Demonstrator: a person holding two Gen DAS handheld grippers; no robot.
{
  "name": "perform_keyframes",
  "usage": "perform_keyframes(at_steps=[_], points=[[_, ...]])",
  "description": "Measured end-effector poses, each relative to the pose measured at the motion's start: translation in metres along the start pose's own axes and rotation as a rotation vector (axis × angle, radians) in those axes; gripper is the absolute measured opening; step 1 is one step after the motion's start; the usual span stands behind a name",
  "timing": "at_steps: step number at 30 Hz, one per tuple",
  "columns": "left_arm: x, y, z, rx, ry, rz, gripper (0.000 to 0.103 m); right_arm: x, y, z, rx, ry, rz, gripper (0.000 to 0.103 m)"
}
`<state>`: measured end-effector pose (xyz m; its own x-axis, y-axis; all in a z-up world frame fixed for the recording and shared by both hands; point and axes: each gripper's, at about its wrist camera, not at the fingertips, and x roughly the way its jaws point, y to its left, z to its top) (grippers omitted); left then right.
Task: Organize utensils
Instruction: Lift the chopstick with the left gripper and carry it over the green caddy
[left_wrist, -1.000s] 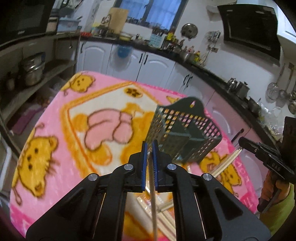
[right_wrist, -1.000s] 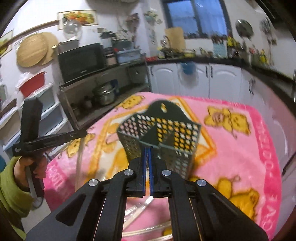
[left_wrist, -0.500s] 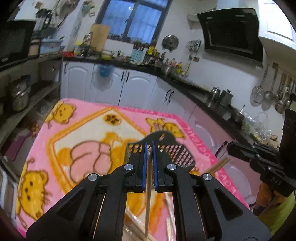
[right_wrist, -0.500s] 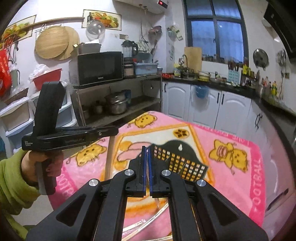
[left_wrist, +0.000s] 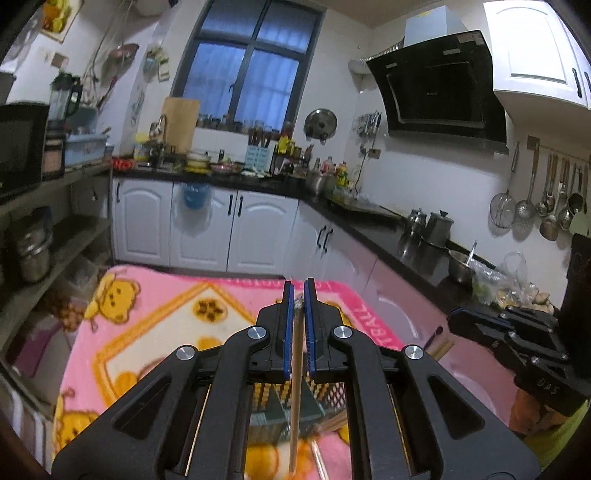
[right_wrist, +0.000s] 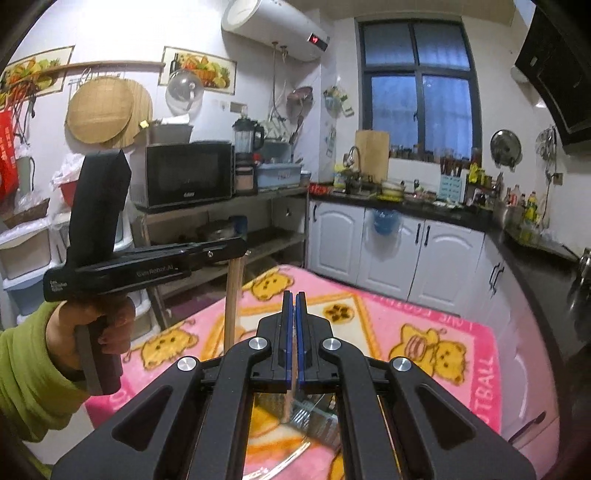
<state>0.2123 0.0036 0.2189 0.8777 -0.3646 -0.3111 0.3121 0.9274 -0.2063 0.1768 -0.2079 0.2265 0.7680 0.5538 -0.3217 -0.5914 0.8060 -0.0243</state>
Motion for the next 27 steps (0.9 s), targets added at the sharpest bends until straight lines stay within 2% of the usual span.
perform_keyframes(at_steps=[6, 14, 27], points=[[0.011, -0.015, 0.019, 0.065, -0.044, 0.038, 0.003, 0.002, -0.024, 0.017, 0.021, -0.021, -0.046, 0.002], [0.044, -0.014, 0.026, 0.104, -0.079, 0.123, 0.003, 0.019, -0.044, 0.014, 0.061, 0.007, -0.069, 0.002], [0.094, 0.011, -0.004, 0.065, 0.015, 0.122, 0.003, 0.060, -0.057, -0.019, 0.111, 0.115, -0.079, 0.002]])
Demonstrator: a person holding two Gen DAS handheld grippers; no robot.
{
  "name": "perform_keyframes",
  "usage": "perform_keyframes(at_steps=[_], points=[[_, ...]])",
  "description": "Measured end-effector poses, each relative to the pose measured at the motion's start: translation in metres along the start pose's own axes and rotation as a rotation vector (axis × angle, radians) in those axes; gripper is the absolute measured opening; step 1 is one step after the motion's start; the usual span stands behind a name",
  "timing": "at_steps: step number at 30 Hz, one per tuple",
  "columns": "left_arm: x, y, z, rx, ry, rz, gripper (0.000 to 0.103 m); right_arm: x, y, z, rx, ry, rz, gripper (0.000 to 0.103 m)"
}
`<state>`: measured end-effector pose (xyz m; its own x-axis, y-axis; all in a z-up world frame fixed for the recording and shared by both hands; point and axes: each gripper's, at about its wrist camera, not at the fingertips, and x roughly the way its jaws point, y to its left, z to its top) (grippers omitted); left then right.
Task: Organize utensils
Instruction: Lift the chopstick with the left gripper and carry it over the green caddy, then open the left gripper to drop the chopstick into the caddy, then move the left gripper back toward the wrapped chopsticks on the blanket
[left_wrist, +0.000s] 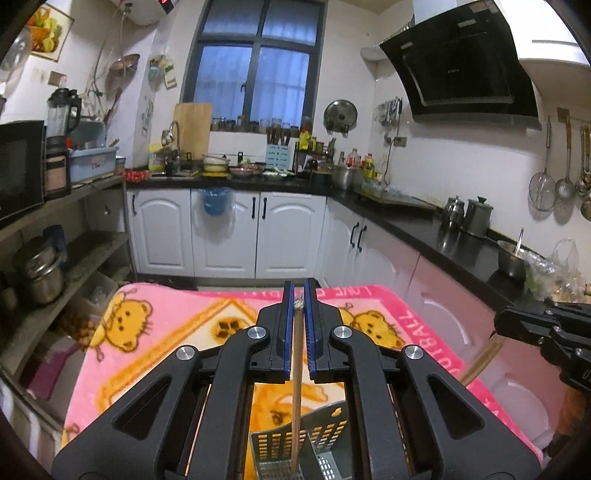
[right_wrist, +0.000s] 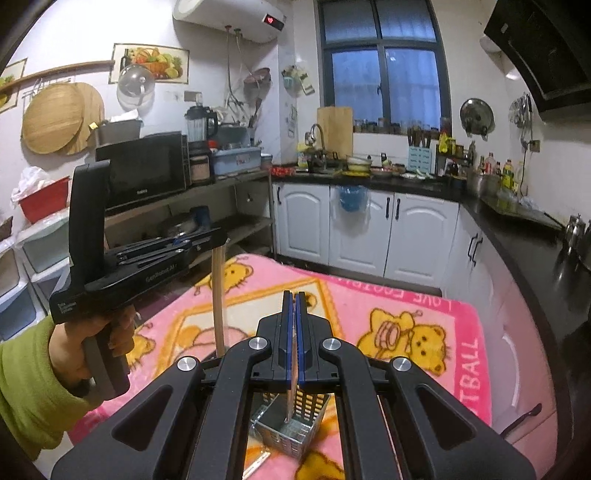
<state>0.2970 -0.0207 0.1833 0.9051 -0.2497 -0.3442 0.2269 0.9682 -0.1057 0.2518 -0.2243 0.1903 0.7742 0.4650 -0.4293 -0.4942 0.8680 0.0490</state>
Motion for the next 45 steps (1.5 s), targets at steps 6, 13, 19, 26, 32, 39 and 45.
perform_keyframes(at_steps=[6, 13, 19, 26, 32, 39, 45], points=[[0.007, 0.000, -0.013, 0.009, 0.026, -0.007, 0.003, 0.011, 0.000, -0.012, 0.024, 0.019, -0.001, 0.002], [0.009, 0.000, -0.031, 0.015, 0.057, -0.013, 0.003, 0.016, -0.003, -0.022, 0.050, 0.028, -0.013, 0.003], [0.005, -0.001, -0.044, 0.027, 0.063, 0.000, 0.014, 0.013, -0.007, -0.031, 0.067, 0.021, -0.033, 0.018], [-0.007, 0.001, -0.051, 0.015, 0.060, 0.007, 0.038, 0.003, -0.010, -0.041, 0.081, 0.008, -0.047, 0.035], [-0.019, 0.004, -0.056, -0.004, 0.056, 0.022, 0.056, -0.006, -0.009, -0.050, 0.073, 0.011, -0.059, 0.046], [-0.036, 0.010, -0.063, -0.026, 0.038, 0.035, 0.080, -0.018, -0.001, -0.062, 0.050, 0.004, -0.076, 0.060], [-0.047, 0.010, -0.070, -0.014, 0.028, 0.046, 0.092, -0.026, 0.004, -0.073, 0.043, -0.009, -0.084, 0.066]])
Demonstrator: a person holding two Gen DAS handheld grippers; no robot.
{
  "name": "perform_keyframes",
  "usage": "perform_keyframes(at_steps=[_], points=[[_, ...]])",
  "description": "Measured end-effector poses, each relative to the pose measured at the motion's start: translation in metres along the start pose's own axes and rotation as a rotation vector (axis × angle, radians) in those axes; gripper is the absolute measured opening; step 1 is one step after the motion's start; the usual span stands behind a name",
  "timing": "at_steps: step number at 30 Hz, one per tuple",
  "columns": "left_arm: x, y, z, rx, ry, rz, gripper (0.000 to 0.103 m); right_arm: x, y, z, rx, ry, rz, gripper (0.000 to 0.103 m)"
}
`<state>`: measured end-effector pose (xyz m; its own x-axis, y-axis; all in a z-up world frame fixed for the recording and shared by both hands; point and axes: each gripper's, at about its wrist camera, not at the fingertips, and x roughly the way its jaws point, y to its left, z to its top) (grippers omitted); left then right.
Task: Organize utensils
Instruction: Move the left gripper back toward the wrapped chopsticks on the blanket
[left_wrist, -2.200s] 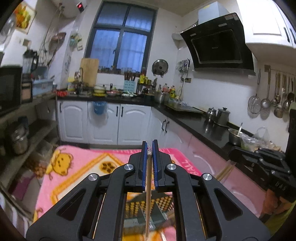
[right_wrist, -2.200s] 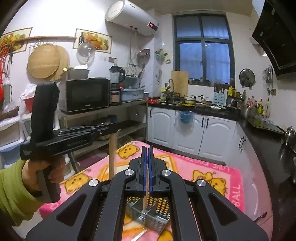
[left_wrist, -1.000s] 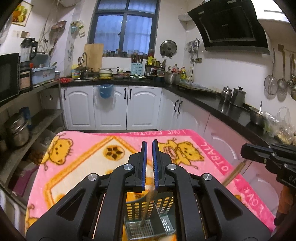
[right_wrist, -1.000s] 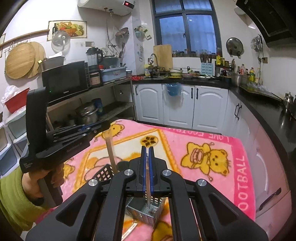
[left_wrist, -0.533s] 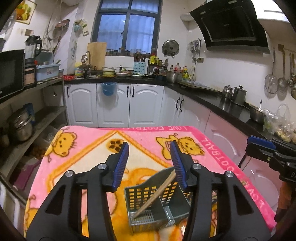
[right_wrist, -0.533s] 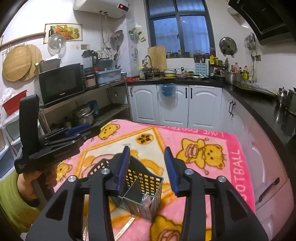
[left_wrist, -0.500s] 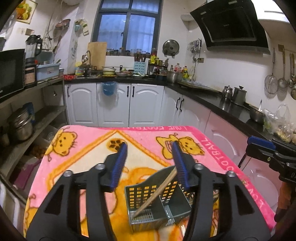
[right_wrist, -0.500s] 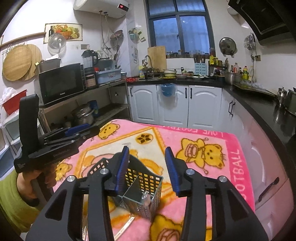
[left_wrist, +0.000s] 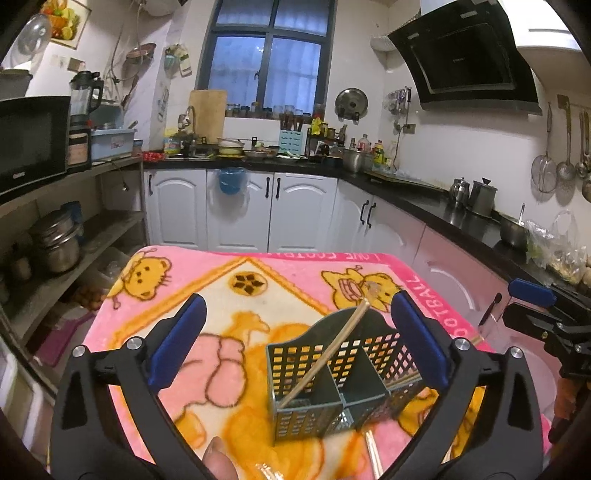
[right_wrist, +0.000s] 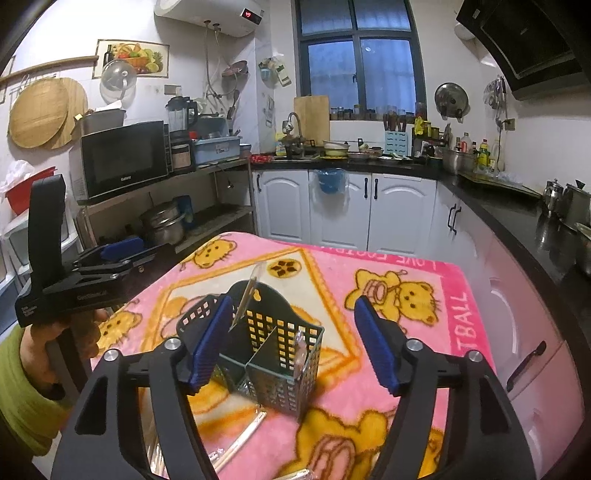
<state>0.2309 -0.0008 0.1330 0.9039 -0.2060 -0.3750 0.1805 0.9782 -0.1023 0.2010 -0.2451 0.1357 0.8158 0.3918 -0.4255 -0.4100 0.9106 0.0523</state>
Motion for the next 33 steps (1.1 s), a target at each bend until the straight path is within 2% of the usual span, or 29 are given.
perform_keyframes(at_steps=[10, 17, 33], points=[[-0.021, -0.003, -0.018, -0.002, -0.008, -0.007, 0.092, -0.013, 0.009, -0.019, 0.000, -0.021, 0.010, 0.067], [-0.028, -0.007, -0.031, 0.004, 0.006, -0.011, 0.092, -0.012, 0.015, -0.037, -0.001, 0.005, 0.019, 0.067], [-0.032, 0.009, -0.073, -0.050, 0.095, 0.011, 0.092, -0.015, 0.022, -0.076, 0.019, 0.074, 0.030, 0.067]])
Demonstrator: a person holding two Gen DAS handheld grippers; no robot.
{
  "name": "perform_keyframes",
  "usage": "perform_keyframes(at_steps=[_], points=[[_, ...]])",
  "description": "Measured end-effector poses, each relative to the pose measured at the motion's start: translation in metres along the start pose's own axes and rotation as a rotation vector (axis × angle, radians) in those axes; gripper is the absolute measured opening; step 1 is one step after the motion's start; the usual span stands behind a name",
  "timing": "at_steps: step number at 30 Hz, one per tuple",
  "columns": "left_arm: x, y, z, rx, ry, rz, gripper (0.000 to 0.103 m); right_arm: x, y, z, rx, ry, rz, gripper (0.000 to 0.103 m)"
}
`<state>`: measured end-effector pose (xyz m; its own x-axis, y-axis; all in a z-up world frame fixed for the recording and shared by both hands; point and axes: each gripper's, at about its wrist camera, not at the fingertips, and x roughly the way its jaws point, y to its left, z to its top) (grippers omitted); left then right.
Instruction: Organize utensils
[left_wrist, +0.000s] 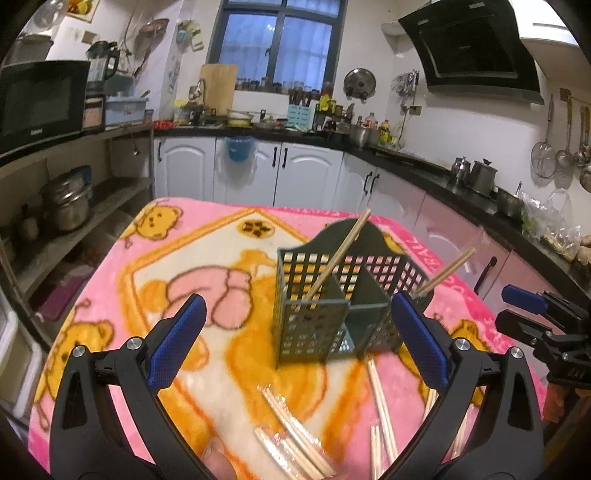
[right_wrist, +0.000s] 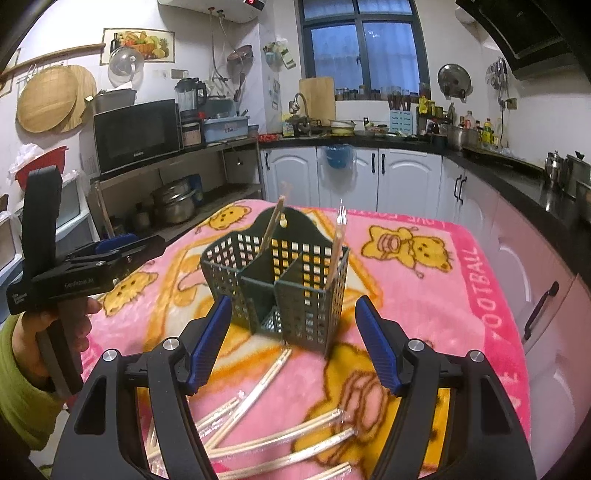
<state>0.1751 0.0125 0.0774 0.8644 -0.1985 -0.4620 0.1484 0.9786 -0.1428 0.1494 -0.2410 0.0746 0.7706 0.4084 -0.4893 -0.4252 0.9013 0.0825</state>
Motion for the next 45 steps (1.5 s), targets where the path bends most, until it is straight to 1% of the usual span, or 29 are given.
perform_keyframes(at_steps=[13, 19, 27, 33, 39, 42, 43, 45], points=[[0.007, 0.016, -0.036, -0.047, 0.087, 0.007, 0.092, 0.011, 0.000, -0.031, 0.029, 0.078, 0.008, 0.067], [0.015, 0.014, -0.050, -0.039, 0.128, 0.010, 0.092, 0.020, 0.001, -0.046, 0.037, 0.117, 0.012, 0.067], [0.031, 0.005, -0.065, -0.023, 0.187, -0.006, 0.092, 0.029, -0.006, -0.059, 0.044, 0.161, 0.007, 0.067], [0.047, 0.001, -0.074, -0.013, 0.247, -0.034, 0.092, 0.038, -0.016, -0.068, 0.056, 0.206, -0.002, 0.067], [0.064, 0.006, -0.079, -0.041, 0.315, -0.057, 0.092, 0.052, -0.028, -0.075, 0.082, 0.267, 0.007, 0.067], [0.075, 0.012, -0.080, -0.061, 0.353, -0.063, 0.091, 0.061, -0.035, -0.079, 0.104, 0.298, 0.018, 0.063], [0.078, 0.015, -0.081, -0.068, 0.366, -0.065, 0.089, 0.063, -0.037, -0.080, 0.111, 0.308, 0.020, 0.061], [0.084, 0.017, -0.082, -0.074, 0.383, -0.066, 0.088, 0.069, -0.043, -0.082, 0.136, 0.332, 0.025, 0.060]])
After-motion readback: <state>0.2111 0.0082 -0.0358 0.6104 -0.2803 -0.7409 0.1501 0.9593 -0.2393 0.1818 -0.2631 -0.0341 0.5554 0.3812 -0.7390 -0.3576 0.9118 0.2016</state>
